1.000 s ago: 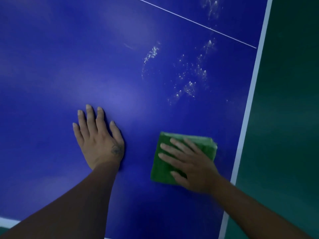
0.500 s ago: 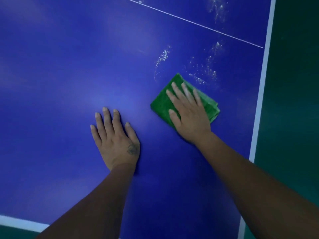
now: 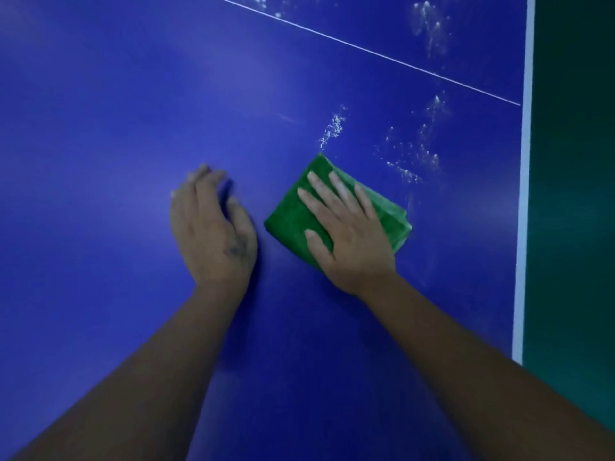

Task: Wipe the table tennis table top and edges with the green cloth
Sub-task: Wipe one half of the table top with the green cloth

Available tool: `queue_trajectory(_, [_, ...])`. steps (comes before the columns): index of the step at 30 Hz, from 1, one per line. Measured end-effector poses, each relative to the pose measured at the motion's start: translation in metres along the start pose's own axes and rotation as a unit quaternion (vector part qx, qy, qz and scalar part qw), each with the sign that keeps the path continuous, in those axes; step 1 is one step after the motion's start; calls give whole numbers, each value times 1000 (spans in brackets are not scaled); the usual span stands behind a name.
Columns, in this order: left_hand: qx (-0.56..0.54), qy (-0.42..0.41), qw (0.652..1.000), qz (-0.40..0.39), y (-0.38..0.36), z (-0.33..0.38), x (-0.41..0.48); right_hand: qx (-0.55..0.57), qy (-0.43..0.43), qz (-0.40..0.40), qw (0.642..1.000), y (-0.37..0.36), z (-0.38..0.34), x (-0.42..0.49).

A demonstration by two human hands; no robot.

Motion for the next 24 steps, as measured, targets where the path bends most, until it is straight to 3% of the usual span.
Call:
queue_trajectory(5, [138, -36, 989, -46, -48, -1, 36, -8, -20, 24, 999, -12, 21, 67])
queue_trajectory(9, [148, -42, 987, -37, -48, 0, 35, -22, -83, 26, 996, -10, 31, 104])
queue_trajectory(13, [150, -34, 987, -37, -51, 1, 35, 23, -127, 44, 991, -4, 23, 82])
queue_trajectory(19, [156, -22, 987, -41, -50, 1, 37, 16, -85, -7, 996, 2, 9, 36])
queue_trajectory(24, [165, -20, 985, -36, -50, 2, 39, -19, -56, -2, 998, -14, 10, 84])
Point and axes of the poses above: each hand's wrist, its own x-axis towards the middle knuckle, its own y-axis out of the back of the hand, z = x × y, the point moved 6 cm from there along x, towards the middle knuckle, and after that the axes turned 14 degrees about z, right-handed, at the moved point
